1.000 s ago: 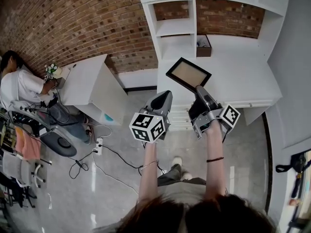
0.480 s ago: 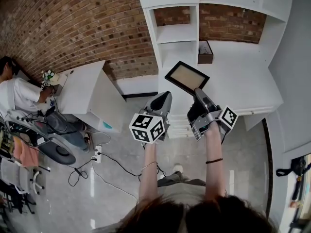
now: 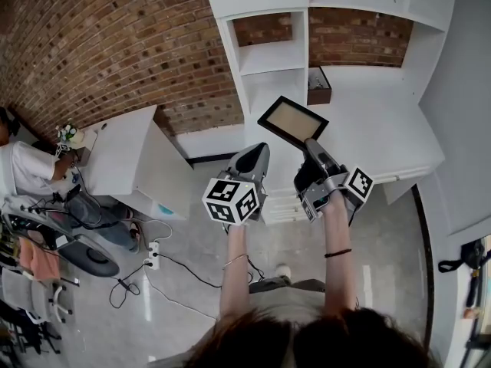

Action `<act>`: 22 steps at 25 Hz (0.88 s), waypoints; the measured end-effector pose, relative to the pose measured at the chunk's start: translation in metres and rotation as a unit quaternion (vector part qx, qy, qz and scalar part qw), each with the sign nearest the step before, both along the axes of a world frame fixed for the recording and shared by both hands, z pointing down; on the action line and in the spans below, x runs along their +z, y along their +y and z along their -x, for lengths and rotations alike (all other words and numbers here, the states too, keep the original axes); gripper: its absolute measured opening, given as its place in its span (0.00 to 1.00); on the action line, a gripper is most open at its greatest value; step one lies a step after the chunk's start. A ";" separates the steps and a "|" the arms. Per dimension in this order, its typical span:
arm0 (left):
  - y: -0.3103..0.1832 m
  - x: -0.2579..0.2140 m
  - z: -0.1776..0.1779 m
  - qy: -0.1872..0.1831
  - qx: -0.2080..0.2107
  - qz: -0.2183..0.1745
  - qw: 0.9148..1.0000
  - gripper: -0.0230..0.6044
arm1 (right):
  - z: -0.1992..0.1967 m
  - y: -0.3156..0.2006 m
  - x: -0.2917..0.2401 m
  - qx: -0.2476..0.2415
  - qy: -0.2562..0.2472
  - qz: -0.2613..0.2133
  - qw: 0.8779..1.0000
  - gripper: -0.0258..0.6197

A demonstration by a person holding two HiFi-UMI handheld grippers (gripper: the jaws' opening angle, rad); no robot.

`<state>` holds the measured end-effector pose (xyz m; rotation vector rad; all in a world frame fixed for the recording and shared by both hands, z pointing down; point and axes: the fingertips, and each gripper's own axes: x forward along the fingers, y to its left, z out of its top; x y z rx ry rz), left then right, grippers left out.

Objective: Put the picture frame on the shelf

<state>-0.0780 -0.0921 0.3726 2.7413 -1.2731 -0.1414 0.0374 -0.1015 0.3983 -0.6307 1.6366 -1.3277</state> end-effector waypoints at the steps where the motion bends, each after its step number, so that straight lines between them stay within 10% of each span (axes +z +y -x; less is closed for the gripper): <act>1: -0.003 0.000 0.000 0.000 0.003 -0.001 1.000 0.05 | -0.001 -0.003 0.000 0.002 -0.001 0.000 1.000 0.15; 22: -0.028 0.003 0.007 0.007 0.020 -0.005 1.000 0.05 | 0.000 -0.025 0.012 0.022 -0.010 -0.002 1.000 0.15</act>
